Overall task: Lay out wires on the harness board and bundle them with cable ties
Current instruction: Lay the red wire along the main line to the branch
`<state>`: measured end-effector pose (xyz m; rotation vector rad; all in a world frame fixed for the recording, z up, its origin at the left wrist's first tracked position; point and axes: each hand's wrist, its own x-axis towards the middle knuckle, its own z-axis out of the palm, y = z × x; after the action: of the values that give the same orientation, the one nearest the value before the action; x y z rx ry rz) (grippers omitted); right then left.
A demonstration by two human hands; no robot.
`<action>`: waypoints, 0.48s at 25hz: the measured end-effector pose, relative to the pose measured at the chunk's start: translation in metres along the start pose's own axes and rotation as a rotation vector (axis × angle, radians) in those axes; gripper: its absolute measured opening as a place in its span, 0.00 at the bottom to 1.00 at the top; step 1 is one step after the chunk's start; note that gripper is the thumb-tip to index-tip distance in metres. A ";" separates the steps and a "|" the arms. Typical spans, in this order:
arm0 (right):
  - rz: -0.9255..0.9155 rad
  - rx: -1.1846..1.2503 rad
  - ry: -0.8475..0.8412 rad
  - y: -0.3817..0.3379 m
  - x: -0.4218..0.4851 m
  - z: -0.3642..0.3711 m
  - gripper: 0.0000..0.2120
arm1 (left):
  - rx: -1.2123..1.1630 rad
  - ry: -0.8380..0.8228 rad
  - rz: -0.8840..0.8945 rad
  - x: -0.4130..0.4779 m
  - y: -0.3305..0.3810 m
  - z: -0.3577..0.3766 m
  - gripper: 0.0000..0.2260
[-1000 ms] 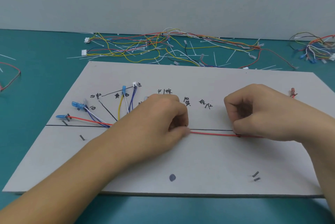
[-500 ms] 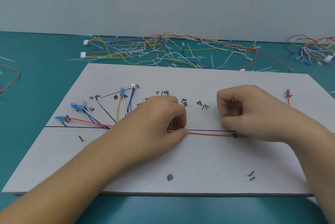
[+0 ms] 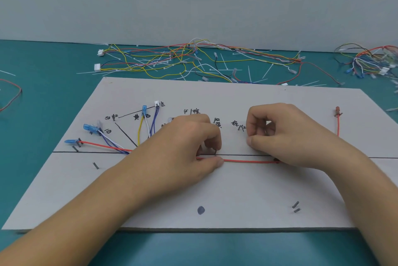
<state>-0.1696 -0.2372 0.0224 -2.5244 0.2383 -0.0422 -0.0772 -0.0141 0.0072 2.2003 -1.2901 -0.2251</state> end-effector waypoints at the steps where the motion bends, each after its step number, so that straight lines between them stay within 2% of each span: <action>1: 0.004 0.002 -0.003 0.001 0.000 0.000 0.10 | 0.001 -0.002 0.001 0.000 0.000 0.000 0.05; 12: 0.023 -0.036 -0.023 0.002 0.001 0.001 0.09 | -0.011 -0.011 0.001 -0.001 0.001 0.000 0.03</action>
<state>-0.1687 -0.2385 0.0202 -2.5564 0.2616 0.0005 -0.0783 -0.0132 0.0076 2.1925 -1.2924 -0.2431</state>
